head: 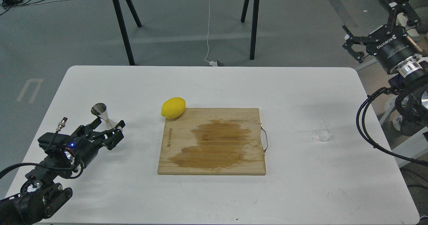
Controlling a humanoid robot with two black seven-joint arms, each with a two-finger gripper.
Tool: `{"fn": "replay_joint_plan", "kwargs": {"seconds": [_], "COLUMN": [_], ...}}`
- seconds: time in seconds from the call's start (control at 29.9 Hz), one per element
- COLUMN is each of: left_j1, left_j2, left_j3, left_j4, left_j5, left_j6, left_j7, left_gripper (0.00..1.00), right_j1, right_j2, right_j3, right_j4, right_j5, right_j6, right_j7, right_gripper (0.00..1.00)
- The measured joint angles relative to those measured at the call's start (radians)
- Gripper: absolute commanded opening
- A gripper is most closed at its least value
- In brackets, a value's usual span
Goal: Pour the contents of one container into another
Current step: 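Close the left gripper around the metal jigger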
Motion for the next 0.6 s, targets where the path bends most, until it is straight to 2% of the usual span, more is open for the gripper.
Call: {"fn": "replay_joint_plan", "kwargs": {"seconds": [0.6], "left_j1": [-0.066], "left_j2": [-0.117], "left_j3": [-0.003], "left_j4": [0.208], "left_j5": [-0.013], "left_j6": [0.0], "left_j7": [0.0], "left_gripper": [0.99], "right_j1": [0.0], "right_j2": [-0.016], "right_j3": [0.006], "right_j4": [0.002], "right_j5": [0.001], "right_j6": [0.0], "right_j7": [0.0], "right_gripper": [0.99]}}
